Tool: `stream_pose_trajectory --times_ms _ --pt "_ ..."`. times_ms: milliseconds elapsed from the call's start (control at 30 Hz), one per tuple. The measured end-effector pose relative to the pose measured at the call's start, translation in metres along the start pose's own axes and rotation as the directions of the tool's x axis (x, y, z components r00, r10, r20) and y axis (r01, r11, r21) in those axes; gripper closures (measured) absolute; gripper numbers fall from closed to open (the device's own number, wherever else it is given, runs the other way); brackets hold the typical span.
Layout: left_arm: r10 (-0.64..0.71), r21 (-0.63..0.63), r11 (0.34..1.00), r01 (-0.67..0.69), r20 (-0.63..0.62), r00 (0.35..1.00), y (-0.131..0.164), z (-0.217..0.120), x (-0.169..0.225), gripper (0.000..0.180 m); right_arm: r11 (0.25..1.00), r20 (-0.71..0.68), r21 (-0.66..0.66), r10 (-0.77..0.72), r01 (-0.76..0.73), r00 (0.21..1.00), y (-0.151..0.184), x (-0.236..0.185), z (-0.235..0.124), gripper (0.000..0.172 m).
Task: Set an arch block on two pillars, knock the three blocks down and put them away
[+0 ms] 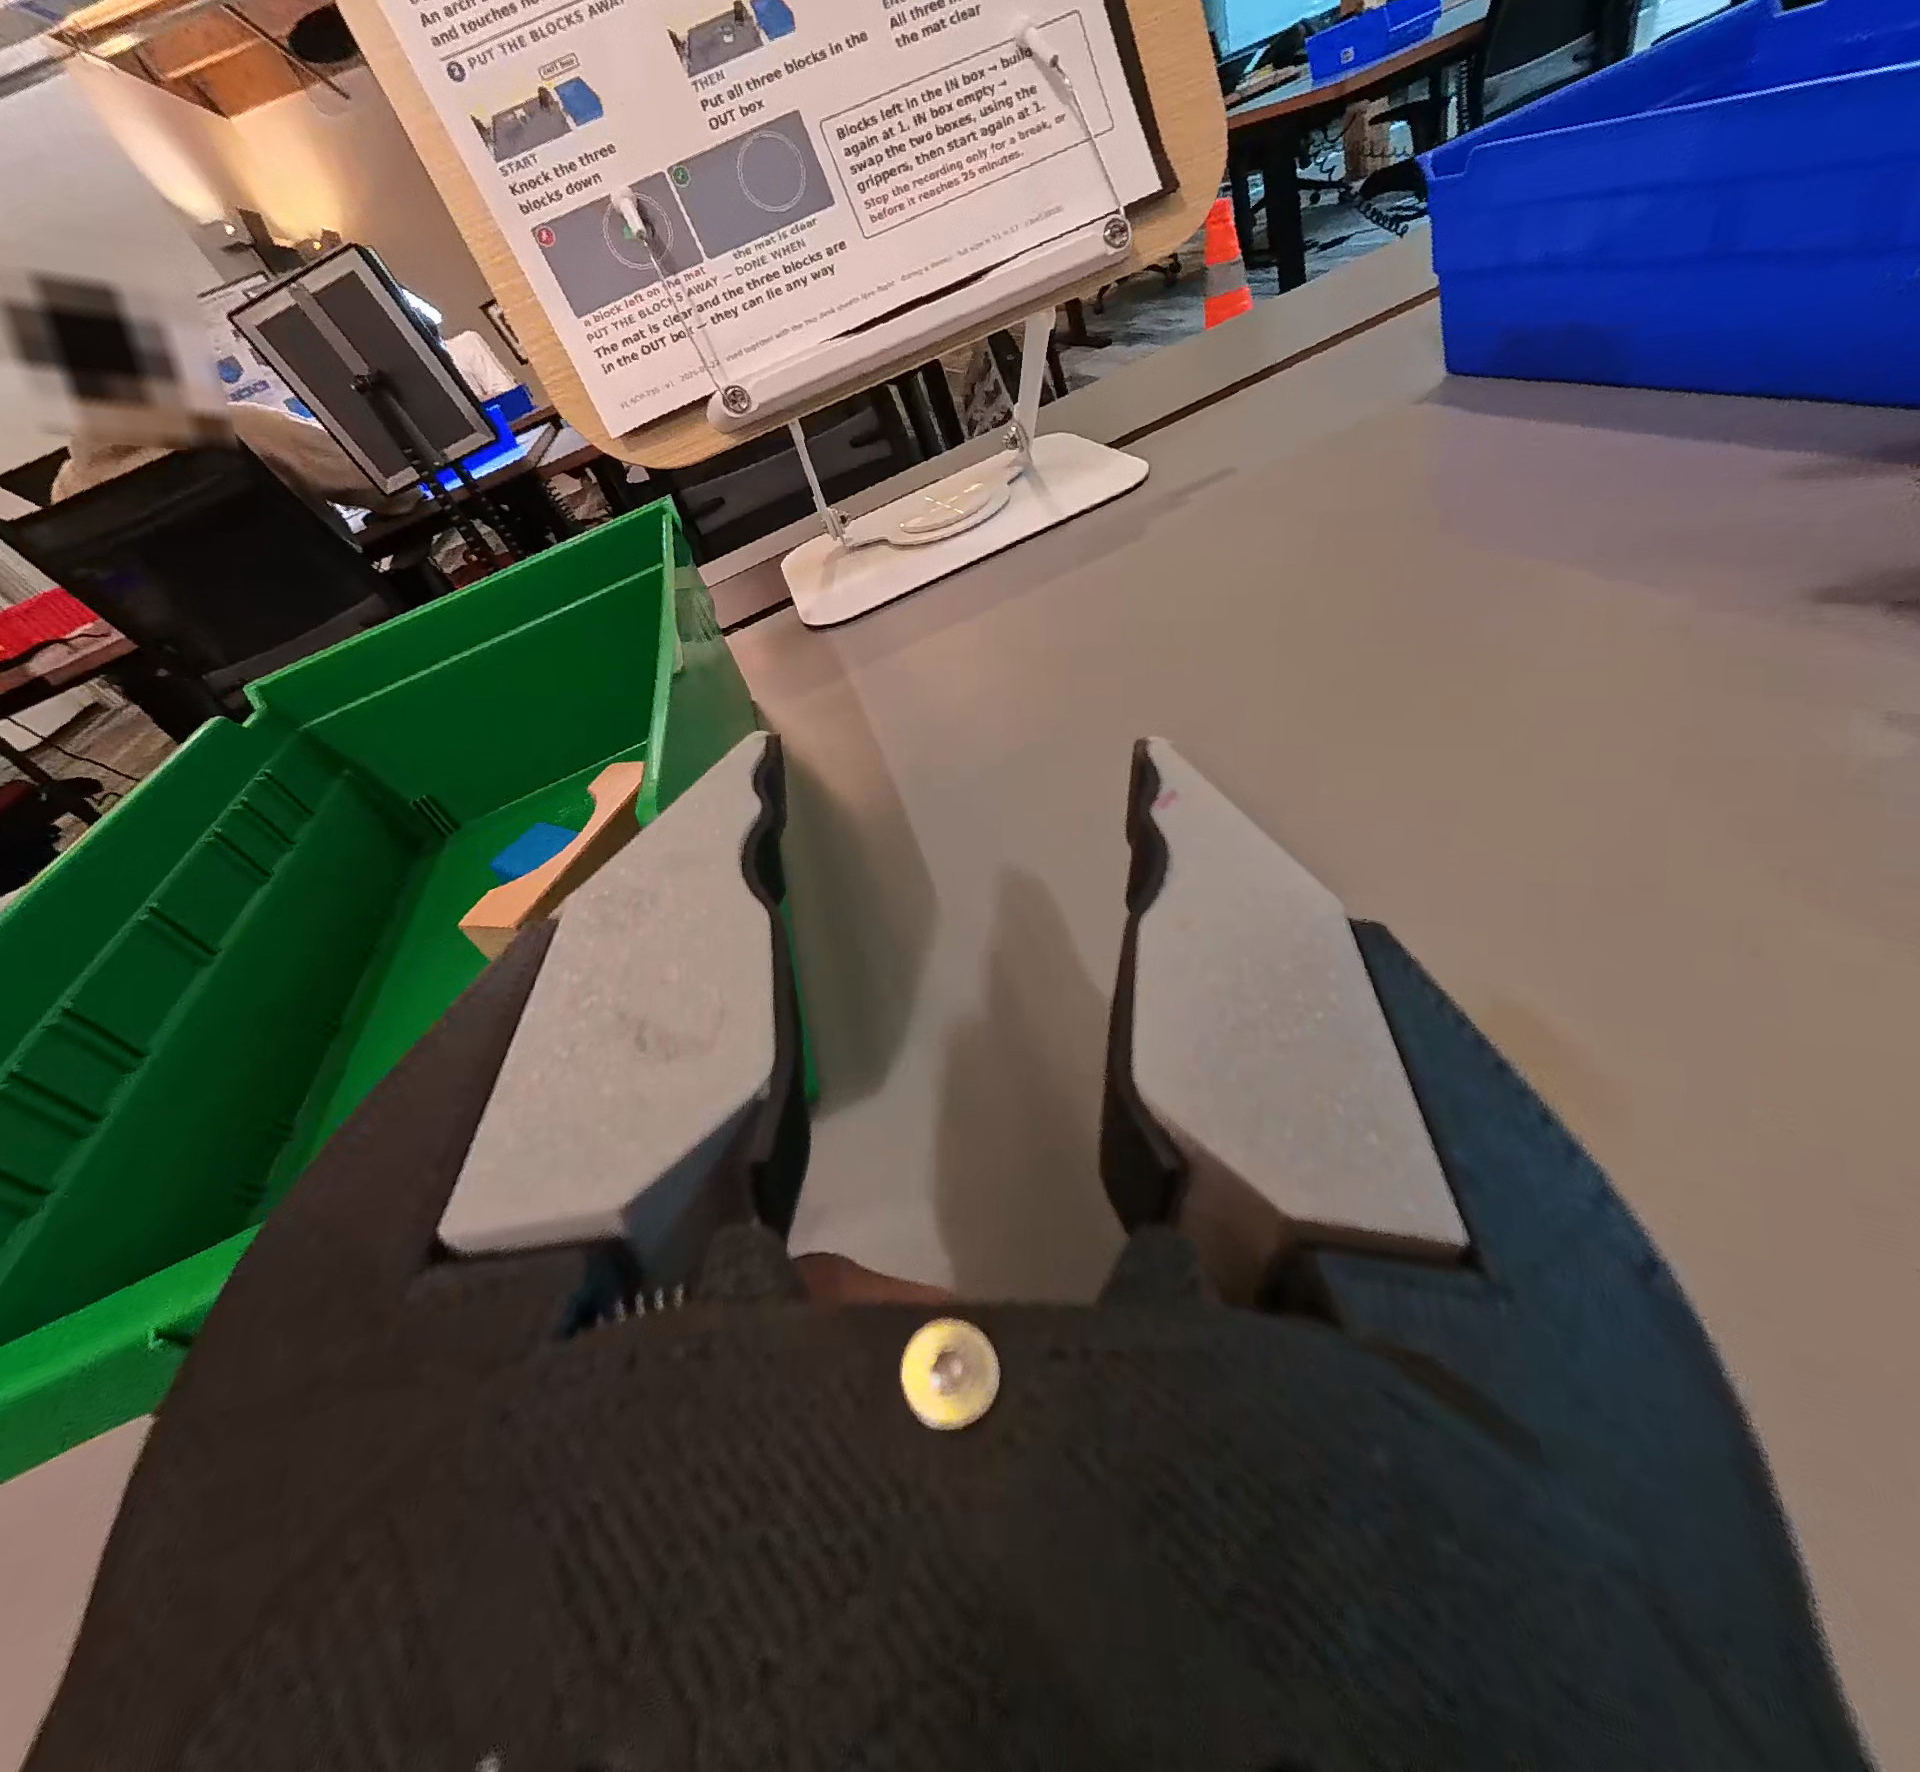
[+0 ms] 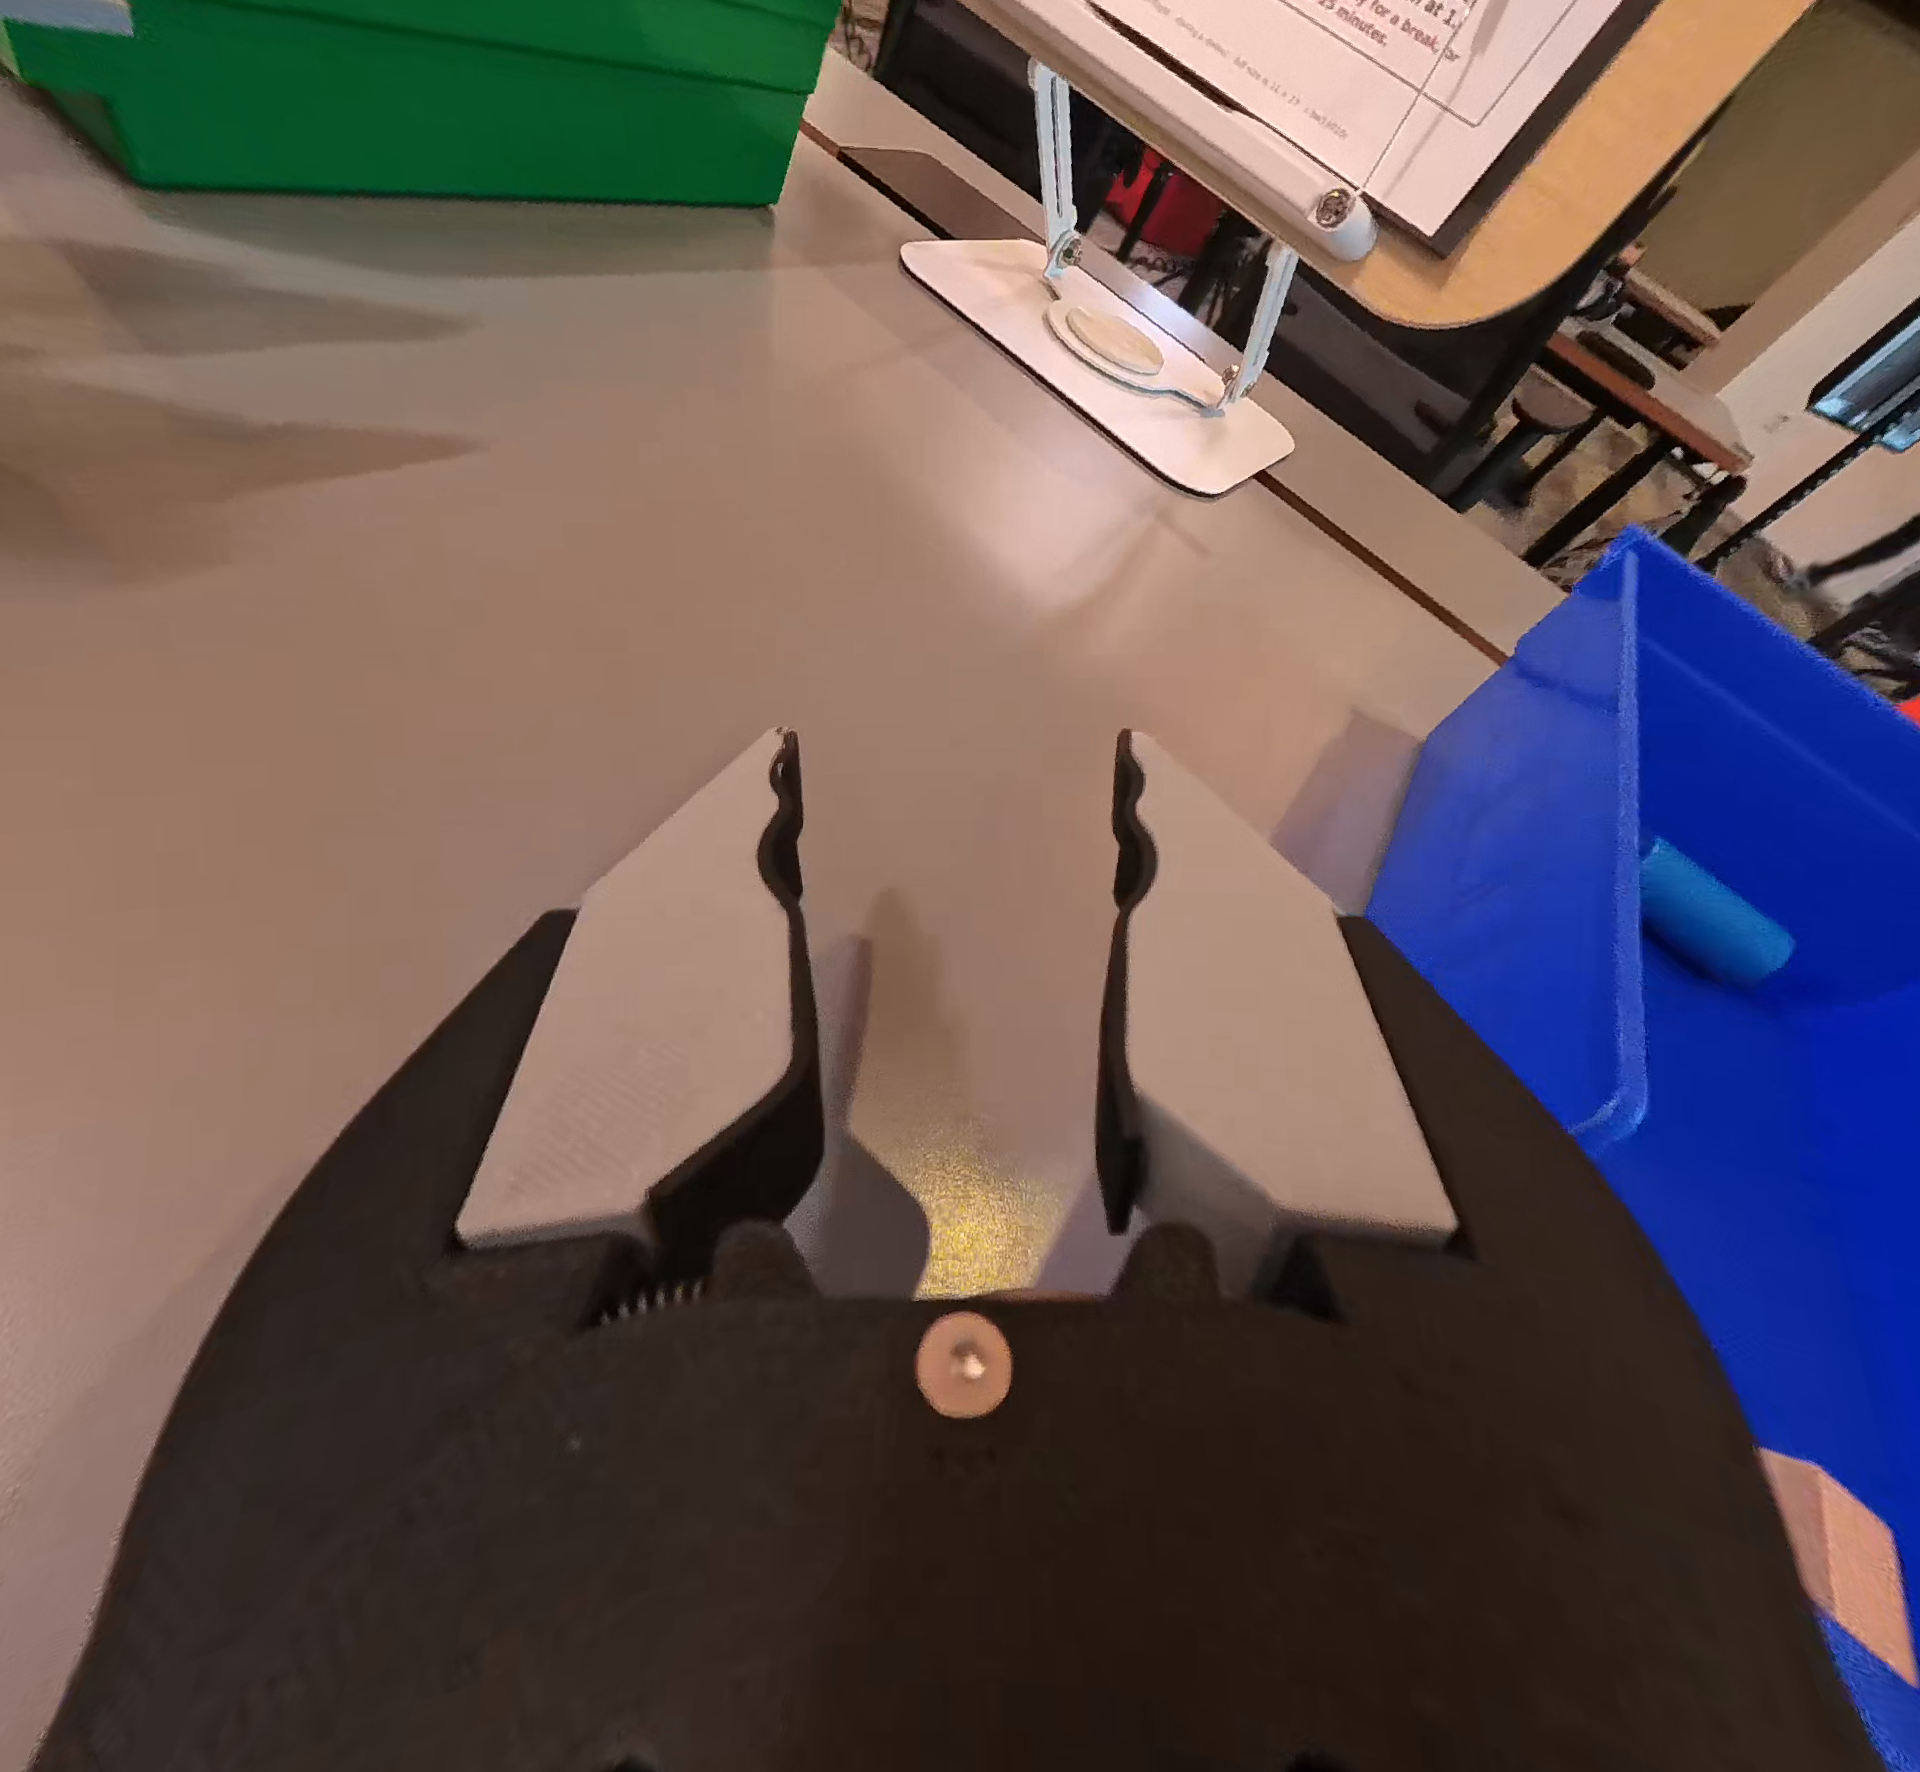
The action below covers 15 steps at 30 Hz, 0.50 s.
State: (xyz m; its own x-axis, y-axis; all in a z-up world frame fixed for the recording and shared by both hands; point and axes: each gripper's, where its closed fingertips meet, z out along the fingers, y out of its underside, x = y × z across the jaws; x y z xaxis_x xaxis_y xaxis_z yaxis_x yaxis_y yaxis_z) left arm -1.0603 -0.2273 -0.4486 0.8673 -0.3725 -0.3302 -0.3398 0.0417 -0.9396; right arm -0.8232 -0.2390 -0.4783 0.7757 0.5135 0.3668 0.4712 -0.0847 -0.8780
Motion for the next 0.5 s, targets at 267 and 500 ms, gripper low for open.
stream_pose_trajectory --times_ms 267,500 --pt "0.041 -0.008 0.999 -0.041 -0.005 0.999 0.0007 0.0009 0.0049 0.118 0.999 0.014 0.000 0.038 -0.038 0.999 0.0013 0.0016 0.0005 0.114" --pt "0.037 -0.004 0.999 -0.037 -0.010 0.999 0.0003 0.0005 0.0051 0.121 1.000 0.008 -0.022 0.001 -0.001 1.000 0.0046 -0.0003 0.0021 0.115"
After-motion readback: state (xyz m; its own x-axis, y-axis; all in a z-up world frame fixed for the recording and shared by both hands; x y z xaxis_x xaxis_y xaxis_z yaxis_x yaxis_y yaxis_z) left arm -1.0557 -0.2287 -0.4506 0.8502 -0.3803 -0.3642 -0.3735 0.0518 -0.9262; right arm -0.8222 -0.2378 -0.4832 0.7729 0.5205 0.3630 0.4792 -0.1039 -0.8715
